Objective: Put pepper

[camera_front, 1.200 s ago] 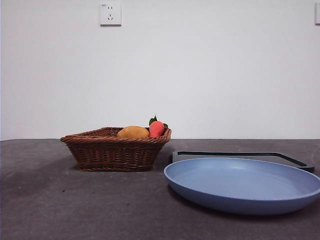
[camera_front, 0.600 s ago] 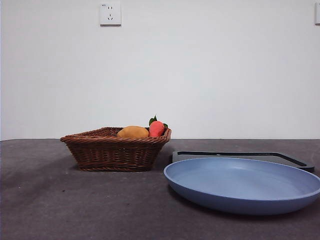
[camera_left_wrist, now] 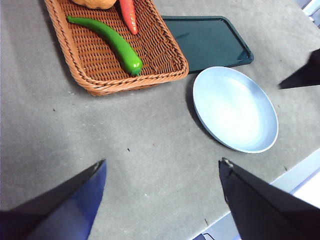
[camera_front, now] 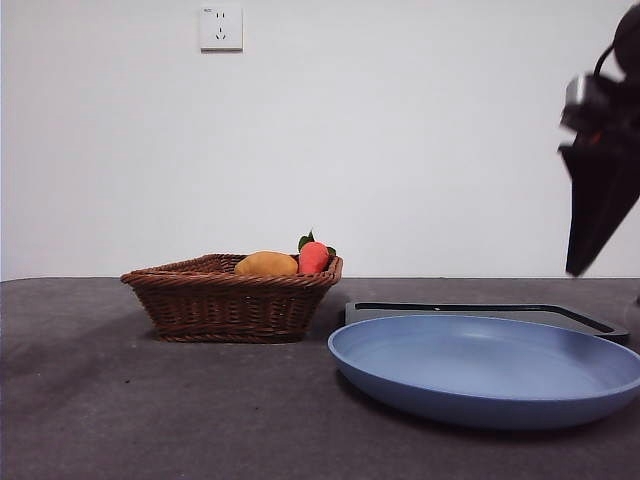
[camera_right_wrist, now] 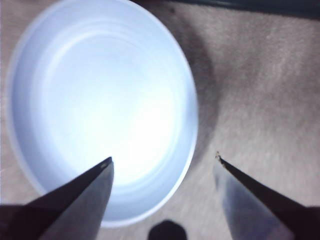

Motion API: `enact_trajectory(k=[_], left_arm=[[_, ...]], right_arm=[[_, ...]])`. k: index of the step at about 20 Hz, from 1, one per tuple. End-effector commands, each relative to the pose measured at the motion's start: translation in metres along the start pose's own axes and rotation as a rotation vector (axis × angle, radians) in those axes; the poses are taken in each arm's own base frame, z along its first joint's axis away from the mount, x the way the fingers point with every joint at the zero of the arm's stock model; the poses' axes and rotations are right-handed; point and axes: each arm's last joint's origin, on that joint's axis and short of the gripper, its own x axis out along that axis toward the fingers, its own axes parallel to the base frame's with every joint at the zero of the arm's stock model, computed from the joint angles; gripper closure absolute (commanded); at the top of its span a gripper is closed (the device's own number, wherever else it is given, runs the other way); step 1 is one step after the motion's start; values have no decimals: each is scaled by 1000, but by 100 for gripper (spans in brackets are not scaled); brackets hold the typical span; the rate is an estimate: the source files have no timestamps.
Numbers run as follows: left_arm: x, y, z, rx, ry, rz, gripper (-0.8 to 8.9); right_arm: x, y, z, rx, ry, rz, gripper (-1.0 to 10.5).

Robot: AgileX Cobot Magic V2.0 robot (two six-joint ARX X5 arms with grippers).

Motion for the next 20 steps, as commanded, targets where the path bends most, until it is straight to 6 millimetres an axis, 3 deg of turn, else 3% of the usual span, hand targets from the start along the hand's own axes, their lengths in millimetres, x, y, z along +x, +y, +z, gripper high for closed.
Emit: enact_trajectory(k=[1, 13, 20], left_arm=[[-3, -2, 4, 23, -17, -4, 422], [-3, -2, 4, 24, -17, -3, 422], [-3, -2, 4, 23, -17, -3, 422]], right_arm=[[12, -4, 9, -7, 10, -2, 637], [46, -18, 16, 13, 80, 1, 695], [48, -19, 16, 16, 82, 1, 876]])
